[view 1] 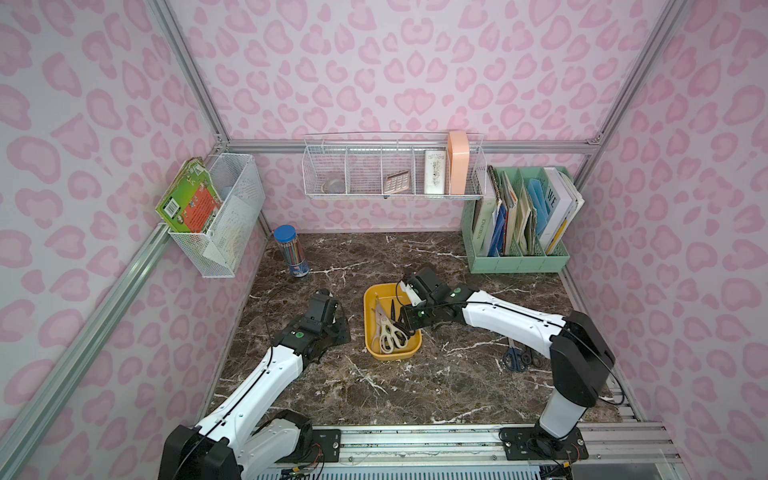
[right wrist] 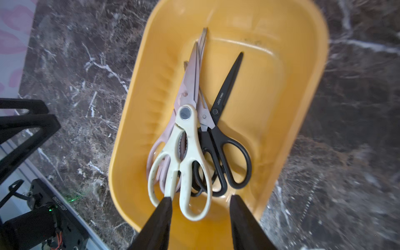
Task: Put the scissors into the storage box
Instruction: Place the scissors in the storage box.
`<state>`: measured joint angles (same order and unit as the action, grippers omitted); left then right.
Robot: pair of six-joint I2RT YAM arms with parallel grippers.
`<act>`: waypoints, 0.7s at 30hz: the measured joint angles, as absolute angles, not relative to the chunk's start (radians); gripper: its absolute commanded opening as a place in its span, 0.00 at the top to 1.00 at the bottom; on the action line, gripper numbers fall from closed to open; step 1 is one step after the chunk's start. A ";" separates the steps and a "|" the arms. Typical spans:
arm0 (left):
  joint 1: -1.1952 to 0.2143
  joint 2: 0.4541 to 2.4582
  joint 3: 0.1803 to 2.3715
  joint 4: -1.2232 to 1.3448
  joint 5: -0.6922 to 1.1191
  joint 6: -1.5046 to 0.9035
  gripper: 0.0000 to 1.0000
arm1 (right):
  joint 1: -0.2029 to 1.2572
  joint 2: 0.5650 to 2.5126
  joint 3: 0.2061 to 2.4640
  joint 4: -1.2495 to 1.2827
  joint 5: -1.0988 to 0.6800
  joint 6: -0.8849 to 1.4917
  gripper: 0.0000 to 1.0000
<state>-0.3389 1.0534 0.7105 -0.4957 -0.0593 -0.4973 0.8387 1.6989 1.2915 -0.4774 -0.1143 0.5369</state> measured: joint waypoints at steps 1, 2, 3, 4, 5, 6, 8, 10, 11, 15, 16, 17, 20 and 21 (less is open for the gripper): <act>-0.341 1.053 0.726 -0.501 -0.053 -0.493 0.43 | 0.819 1.657 1.266 -0.474 -0.104 0.537 0.52; -0.350 1.053 0.748 -0.509 -0.051 -0.484 0.42 | 0.788 1.604 1.227 -0.471 -0.091 0.533 0.51; -0.371 1.052 0.774 -0.516 -0.048 -0.467 0.42 | 0.749 1.549 1.177 -0.466 -0.078 0.530 0.52; -0.400 1.052 0.799 -0.521 -0.047 -0.452 0.42 | 0.713 1.509 1.133 -0.463 -0.067 0.530 0.52; -0.435 1.052 0.825 -0.523 -0.043 -0.433 0.42 | 0.661 1.460 1.072 -0.467 -0.060 0.530 0.52; -0.484 1.056 0.855 -0.525 -0.047 -0.408 0.42 | 0.598 1.418 1.006 -0.467 -0.053 0.530 0.53; -0.582 1.082 0.912 -0.516 -0.046 -0.354 0.42 | 0.466 1.358 0.892 -0.489 -0.062 0.530 0.54; -0.670 1.128 0.965 -0.498 -0.028 -0.302 0.42 | 0.356 1.326 0.813 -0.514 -0.065 0.530 0.56; -0.713 1.161 0.990 -0.480 0.004 -0.277 0.42 | 0.316 1.313 0.778 -0.534 -0.076 0.527 0.56; -0.821 1.305 1.050 -0.414 0.096 -0.216 0.42 | 0.261 1.291 0.722 -0.582 -0.060 0.538 0.58; -0.841 1.344 1.066 -0.410 0.117 -0.203 0.43 | 0.257 1.287 0.720 -0.580 -0.047 0.554 0.58; -0.860 1.388 1.087 -0.408 0.136 -0.199 0.43 | 0.252 1.285 0.716 -0.577 -0.031 0.568 0.57; -0.897 1.474 1.132 -0.404 0.179 -0.179 0.43 | 0.234 1.293 0.704 -0.591 0.036 0.629 0.56; -0.903 1.488 1.136 -0.401 0.187 -0.175 0.43 | 0.231 1.291 0.699 -0.596 0.057 0.646 0.56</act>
<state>-0.9028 1.4879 1.1362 -0.4007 0.1867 -0.1749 0.2310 1.2907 0.6991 -0.5961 0.0574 0.6460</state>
